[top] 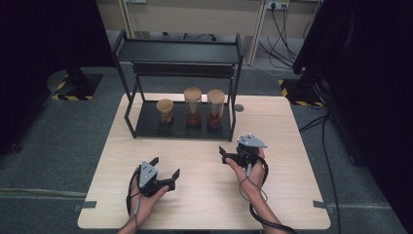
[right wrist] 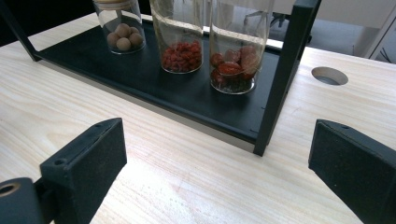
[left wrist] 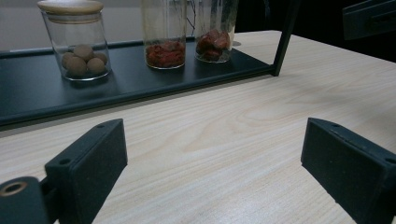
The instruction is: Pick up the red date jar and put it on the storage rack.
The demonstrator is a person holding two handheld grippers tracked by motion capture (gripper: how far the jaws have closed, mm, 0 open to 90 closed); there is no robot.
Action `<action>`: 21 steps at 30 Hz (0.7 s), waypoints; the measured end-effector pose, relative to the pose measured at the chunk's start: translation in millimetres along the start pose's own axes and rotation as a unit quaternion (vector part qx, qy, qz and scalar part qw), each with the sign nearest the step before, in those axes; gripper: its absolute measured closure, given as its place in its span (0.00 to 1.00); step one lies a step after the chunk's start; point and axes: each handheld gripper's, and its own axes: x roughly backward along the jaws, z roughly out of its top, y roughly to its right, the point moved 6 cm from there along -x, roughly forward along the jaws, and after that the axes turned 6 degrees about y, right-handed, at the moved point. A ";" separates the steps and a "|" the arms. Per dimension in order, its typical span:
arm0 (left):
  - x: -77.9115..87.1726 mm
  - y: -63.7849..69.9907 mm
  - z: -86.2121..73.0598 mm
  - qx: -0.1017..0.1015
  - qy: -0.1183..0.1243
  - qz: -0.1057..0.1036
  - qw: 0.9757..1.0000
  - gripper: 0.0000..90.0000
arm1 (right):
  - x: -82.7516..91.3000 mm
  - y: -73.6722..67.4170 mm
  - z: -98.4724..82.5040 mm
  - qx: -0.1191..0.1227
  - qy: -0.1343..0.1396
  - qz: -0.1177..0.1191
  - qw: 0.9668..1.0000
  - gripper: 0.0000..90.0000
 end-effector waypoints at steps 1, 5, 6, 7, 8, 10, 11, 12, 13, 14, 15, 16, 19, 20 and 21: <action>0.0 0.0 0.0 0.000 0.000 0.000 1.000 0.07 | 0.0 0.0 0.0 0.000 0.000 0.000 1.000 0.05; 0.1 0.0 0.0 0.000 0.001 0.000 1.000 0.07 | 4.6 1.7 -3.8 0.001 0.000 0.001 1.000 0.05; 0.1 0.0 0.0 0.000 0.001 0.000 1.000 0.07 | 5.6 2.1 -4.6 0.002 -0.001 0.000 1.000 0.05; 0.1 -0.1 0.0 0.001 0.001 0.000 1.000 0.07 | 6.6 2.6 -5.5 0.001 -0.001 0.001 1.000 0.05; 0.1 -0.1 0.0 0.001 0.001 0.000 1.000 0.07 | 7.5 3.1 -6.5 0.000 -0.001 0.001 1.000 0.05; 0.1 -0.1 0.0 0.001 0.001 0.000 1.000 0.07 | 9.4 4.3 -8.4 -0.001 0.000 0.000 1.000 0.05; 0.1 -0.1 0.0 0.001 0.001 0.000 1.000 0.07 | 10.4 4.6 -9.4 -0.001 0.000 0.001 1.000 0.05; 0.1 -0.1 0.0 0.001 0.001 0.001 1.000 0.07 | 11.3 4.6 -10.3 -0.001 0.000 0.001 1.000 0.05; 0.1 -0.1 0.1 0.001 0.001 0.000 1.000 0.07 | 12.3 4.6 -11.1 -0.001 0.001 0.002 1.000 0.05; 0.1 -0.1 0.1 0.001 0.001 0.001 1.000 0.07 | 13.0 4.7 -11.7 0.000 0.001 0.002 1.000 0.05; 0.1 -0.2 0.0 0.001 0.001 0.001 1.000 0.07 | 13.7 4.7 -12.4 0.000 0.001 0.003 1.000 0.05; 0.1 -0.3 0.1 0.001 0.001 0.001 1.000 0.07 | 14.4 4.6 -12.9 -0.001 0.002 0.003 1.000 0.05; 0.2 -0.3 0.1 0.002 0.001 0.001 1.000 0.07 | 16.2 5.1 -14.3 0.000 0.003 0.003 1.000 0.05; 0.3 -0.4 0.1 0.002 0.001 0.001 1.000 0.07 | 16.8 5.2 -14.9 -0.001 0.002 0.003 1.000 0.05; 0.3 -0.3 0.1 0.002 0.001 0.001 1.000 0.07 | 17.4 5.3 -15.6 -0.001 0.002 0.003 1.000 0.05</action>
